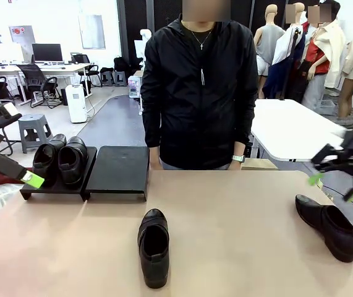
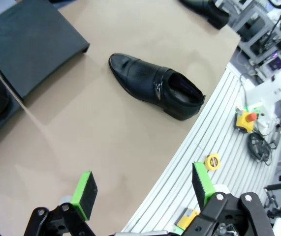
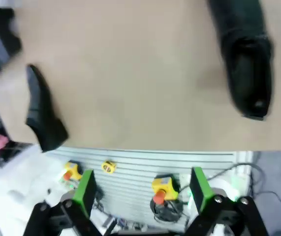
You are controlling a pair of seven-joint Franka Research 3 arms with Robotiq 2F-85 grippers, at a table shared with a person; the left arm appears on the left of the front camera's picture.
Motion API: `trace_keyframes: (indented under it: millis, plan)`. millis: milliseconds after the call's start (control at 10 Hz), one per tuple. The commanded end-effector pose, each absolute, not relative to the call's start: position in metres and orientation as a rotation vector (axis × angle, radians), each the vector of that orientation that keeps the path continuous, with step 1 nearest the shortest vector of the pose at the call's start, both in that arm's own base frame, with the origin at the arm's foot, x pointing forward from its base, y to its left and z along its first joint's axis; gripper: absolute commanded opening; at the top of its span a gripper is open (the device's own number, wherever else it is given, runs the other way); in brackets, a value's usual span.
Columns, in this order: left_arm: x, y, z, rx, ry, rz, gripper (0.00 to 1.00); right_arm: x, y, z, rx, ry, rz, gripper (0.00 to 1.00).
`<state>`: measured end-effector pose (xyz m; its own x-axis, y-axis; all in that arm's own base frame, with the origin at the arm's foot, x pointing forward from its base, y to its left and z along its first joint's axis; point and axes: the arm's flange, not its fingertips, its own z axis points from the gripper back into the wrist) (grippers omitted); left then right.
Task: Organize the shoes by placing them on the stand.
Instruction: Pick up one Shoe and place it in the middle of the table.
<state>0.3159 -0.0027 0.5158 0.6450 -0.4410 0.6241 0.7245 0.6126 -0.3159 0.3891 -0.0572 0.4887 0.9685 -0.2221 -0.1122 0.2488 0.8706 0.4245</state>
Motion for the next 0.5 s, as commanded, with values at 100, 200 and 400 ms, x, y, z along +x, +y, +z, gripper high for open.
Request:
trace_keyframes:
  millis: [100,200,400]
  plan:
    - [0.317,-0.002,0.516,-0.603,-0.526,-0.709,1.0,0.348,-0.1,0.473,0.659,-0.077,0.187,1.0]
    - [0.317,-0.002,0.516,-0.603,-0.526,-0.709,1.0,0.344,-0.112,0.467,0.67,-0.062,0.303,1.0]
    - [0.317,-0.002,0.516,-0.603,-0.526,-0.709,1.0,0.348,-0.114,0.462,0.69,-0.04,0.325,1.0]
